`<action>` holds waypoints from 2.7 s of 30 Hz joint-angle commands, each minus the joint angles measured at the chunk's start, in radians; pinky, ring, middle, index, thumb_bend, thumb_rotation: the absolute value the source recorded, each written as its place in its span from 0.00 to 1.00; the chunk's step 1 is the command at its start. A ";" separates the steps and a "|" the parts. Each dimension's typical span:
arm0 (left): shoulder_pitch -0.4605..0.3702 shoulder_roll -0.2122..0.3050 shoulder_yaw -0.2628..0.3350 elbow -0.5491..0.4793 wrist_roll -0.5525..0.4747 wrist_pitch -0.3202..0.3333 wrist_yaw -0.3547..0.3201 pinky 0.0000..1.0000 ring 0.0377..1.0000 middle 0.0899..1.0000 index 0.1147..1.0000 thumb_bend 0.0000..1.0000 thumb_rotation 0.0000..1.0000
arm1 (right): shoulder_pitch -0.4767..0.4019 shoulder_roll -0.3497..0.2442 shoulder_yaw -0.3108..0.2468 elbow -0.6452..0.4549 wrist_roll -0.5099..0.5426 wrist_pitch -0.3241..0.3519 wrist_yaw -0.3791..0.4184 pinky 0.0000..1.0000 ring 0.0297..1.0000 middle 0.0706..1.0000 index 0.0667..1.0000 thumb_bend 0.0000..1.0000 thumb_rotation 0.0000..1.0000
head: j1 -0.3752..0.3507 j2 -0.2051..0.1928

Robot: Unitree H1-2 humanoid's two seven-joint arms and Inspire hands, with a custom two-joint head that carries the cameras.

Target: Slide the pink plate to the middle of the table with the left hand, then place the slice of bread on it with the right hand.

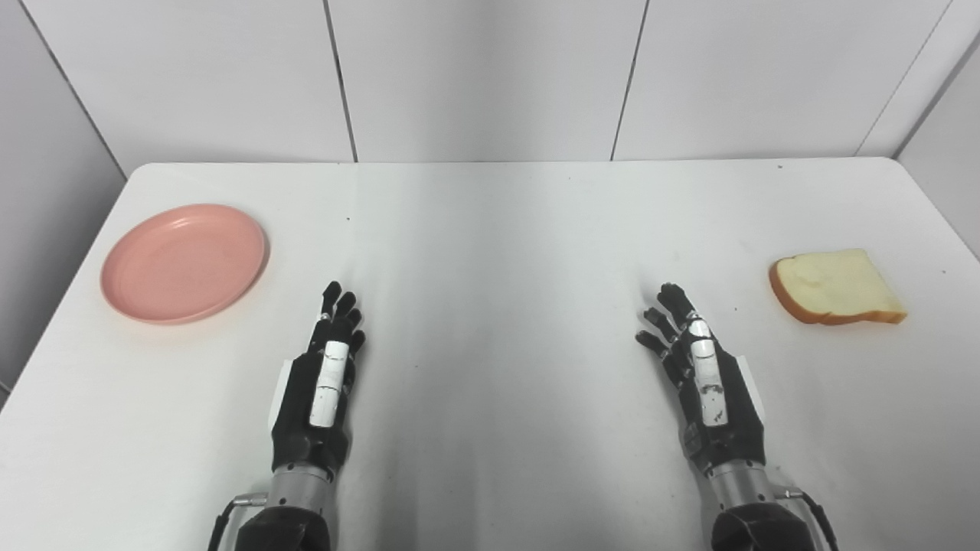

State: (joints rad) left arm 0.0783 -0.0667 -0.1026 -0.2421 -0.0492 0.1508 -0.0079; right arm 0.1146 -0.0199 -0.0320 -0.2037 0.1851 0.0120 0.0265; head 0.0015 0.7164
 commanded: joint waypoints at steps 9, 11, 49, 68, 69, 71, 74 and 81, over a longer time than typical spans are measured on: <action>-0.013 0.025 -0.035 0.027 0.093 -0.188 -0.013 1.00 1.00 1.00 1.00 0.88 0.88 | 0.019 0.029 0.002 0.002 0.015 -0.045 0.007 0.89 0.93 0.97 0.92 0.79 0.91 | -0.006 -0.011; -0.012 0.024 -0.036 0.034 0.100 -0.201 -0.011 0.99 1.00 1.00 1.00 0.89 0.88 | 0.019 0.027 0.003 0.002 0.013 -0.042 0.006 0.88 0.93 0.96 0.92 0.79 0.91 | -0.002 -0.012; -0.012 -0.024 -0.038 0.134 0.082 -0.250 -0.003 1.00 0.99 1.00 1.00 0.87 0.89 | 0.018 -0.011 -0.019 0.093 0.052 -0.085 0.053 0.90 0.93 0.95 0.90 0.77 0.93 | 0.114 -0.114; -0.032 -0.065 -0.054 0.326 0.124 -0.438 0.021 0.97 0.99 1.00 1.00 0.83 0.89 | -0.012 -0.051 -0.056 0.268 0.097 -0.191 0.113 0.93 0.95 0.97 0.93 0.74 1.00 | 0.243 -0.257; -0.032 -0.067 -0.055 0.329 0.125 -0.438 0.022 0.97 0.99 1.00 1.00 0.82 0.89 | -0.014 -0.053 -0.056 0.270 0.095 -0.191 0.114 0.93 0.95 0.97 0.93 0.74 1.00 | 0.244 -0.257; -0.032 -0.070 -0.055 0.327 0.128 -0.433 0.024 0.97 0.99 1.00 1.00 0.83 0.89 | -0.015 -0.054 -0.056 0.269 0.091 -0.189 0.111 0.93 0.95 0.98 0.94 0.74 1.00 | 0.246 -0.248; -0.031 -0.071 -0.056 0.325 0.134 -0.426 0.026 0.97 0.99 1.00 1.00 0.81 0.89 | -0.016 -0.055 -0.058 0.269 0.093 -0.189 0.110 0.92 0.95 0.98 0.94 0.72 1.00 | 0.246 -0.249; -0.037 -0.080 -0.051 0.341 0.137 -0.438 0.030 0.99 1.00 1.00 1.00 0.81 0.89 | -0.019 -0.059 -0.067 0.272 0.130 -0.184 0.126 0.97 0.97 0.99 0.95 0.71 1.00 | 0.274 -0.258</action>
State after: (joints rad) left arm 0.0436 -0.1220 -0.1433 -0.0039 0.0826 -0.2431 0.0064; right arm 0.0769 -0.0408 -0.0648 -0.0917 0.3015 -0.1232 0.1200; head 0.2761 0.4587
